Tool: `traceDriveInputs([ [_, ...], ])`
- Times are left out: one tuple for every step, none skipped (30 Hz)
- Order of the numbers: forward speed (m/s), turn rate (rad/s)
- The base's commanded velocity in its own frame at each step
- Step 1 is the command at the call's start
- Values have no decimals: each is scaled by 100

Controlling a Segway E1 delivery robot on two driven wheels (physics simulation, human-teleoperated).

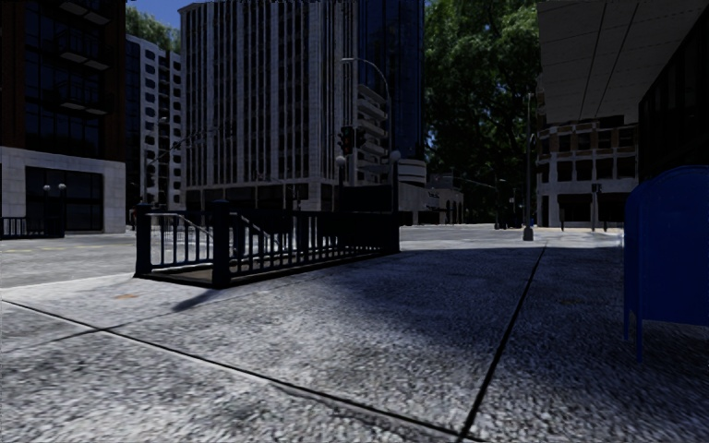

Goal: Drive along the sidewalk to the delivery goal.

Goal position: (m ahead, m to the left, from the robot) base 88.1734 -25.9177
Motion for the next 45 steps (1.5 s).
traceDriveInputs([
  [200, -61],
  [200, -61],
  [200, -61],
  [200, -61],
  [200, -61],
  [200, -61],
  [200, -61],
  [200, -61],
  [200, -61],
  [200, -61],
  [200, -61],
  [200, -61],
  [200, -61],
  [200, -61],
  [200, -61],
  [200, -60],
  [200, -60],
  [200, -60],
  [200, -60],
  [200, -60],
  [200, -60],
  [200, -60],
  [200, -59],
  [200, -58],
  [200, -57],
  [200, -56],
  [200, -56],
  [200, -55],
  [200, -41],
  [200, 0],
  [200, 0],
  [200, 0],
  [200, 0],
  [200, 0],
  [200, 0],
  [200, 0],
  [200, 0],
  [200, 0],
  [200, 0],
  [200, 0],
  [200, 0],
  [200, 0],
  [200, 0],
  [200, 0],
  [200, 0],
])
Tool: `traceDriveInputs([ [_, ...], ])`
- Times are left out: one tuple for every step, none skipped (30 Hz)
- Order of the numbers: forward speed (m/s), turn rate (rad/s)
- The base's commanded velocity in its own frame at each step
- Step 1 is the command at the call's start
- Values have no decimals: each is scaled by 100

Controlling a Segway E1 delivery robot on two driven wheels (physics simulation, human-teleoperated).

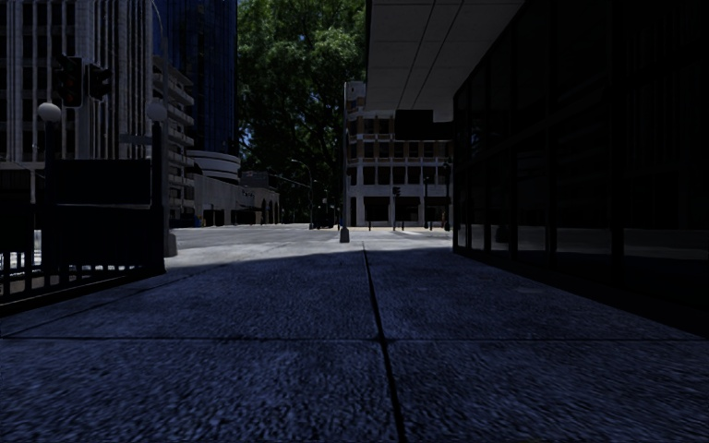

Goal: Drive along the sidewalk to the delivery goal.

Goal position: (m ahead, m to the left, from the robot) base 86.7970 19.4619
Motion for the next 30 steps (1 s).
traceDriveInputs([
  [200, 0],
  [200, 0],
  [200, 0],
  [200, 0],
  [200, 0],
  [200, 0],
  [200, 0],
  [200, 0],
  [200, 0],
  [200, 0],
  [200, 0],
  [200, 0],
  [200, 0],
  [200, 0],
  [200, 0],
  [200, 0],
  [200, 0],
  [200, 0],
  [200, 0],
  [200, 0],
  [200, 0],
  [200, 0],
  [200, 0],
  [200, 0],
  [200, 0],
  [200, 0],
  [200, 0],
  [200, 0],
  [200, 0],
  [200, 0],
])
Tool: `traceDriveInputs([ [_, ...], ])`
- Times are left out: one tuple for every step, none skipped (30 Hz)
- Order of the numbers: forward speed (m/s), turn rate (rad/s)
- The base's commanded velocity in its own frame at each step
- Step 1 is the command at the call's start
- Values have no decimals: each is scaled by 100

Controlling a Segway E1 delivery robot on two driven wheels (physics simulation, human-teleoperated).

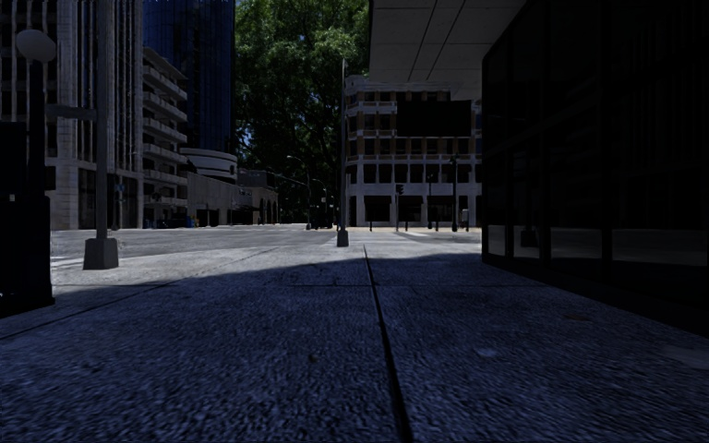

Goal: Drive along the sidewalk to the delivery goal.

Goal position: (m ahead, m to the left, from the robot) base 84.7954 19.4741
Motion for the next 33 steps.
traceDriveInputs([
  [200, 0],
  [200, 0],
  [200, 0],
  [200, 0],
  [200, 0],
  [200, 0],
  [200, 0],
  [200, 0],
  [200, 0],
  [200, 0],
  [200, 0],
  [200, 0],
  [200, 0],
  [200, 0],
  [200, 0],
  [200, 0],
  [200, 0],
  [200, 0],
  [200, 0],
  [200, 0],
  [200, 0],
  [200, 0],
  [200, 0],
  [200, 0],
  [200, -7],
  [200, -11],
  [200, -11],
  [200, -11],
  [200, -12],
  [200, -14],
  [200, -18],
  [200, -21],
  [200, -21],
])
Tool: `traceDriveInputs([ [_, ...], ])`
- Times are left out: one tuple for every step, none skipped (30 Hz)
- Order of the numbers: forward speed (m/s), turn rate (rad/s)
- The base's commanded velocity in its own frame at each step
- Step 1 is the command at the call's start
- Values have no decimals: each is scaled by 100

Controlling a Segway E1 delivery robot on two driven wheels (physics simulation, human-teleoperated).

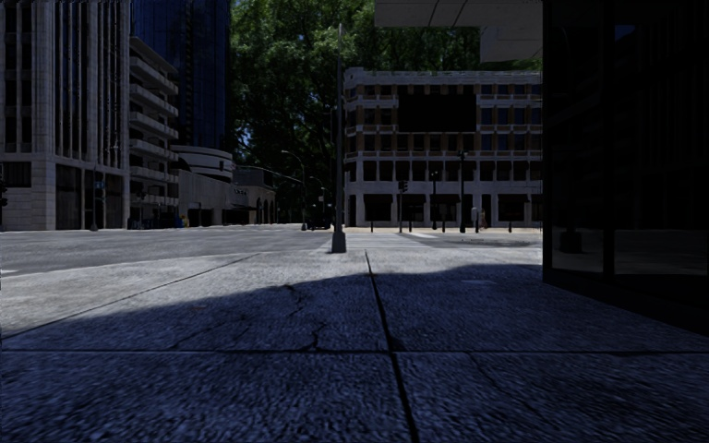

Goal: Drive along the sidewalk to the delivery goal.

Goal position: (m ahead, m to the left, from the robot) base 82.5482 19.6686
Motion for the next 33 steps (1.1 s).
traceDriveInputs([
  [200, -22],
  [200, -22],
  [200, -22],
  [200, -22],
  [200, -22],
  [200, -23],
  [200, -23],
  [200, -23],
  [200, -27],
  [200, -27],
  [200, -29],
  [200, -30],
  [200, -30],
  [200, -30],
  [200, -30],
  [200, -30],
  [200, -30],
  [200, -30],
  [200, -30],
  [200, -30],
  [200, -30],
  [200, -30],
  [200, -28],
  [200, -10],
  [200, 0],
  [200, 0],
  [200, 0],
  [200, 0],
  [200, 0],
  [200, 0],
  [200, 0],
  [200, 0],
  [200, 0],
])
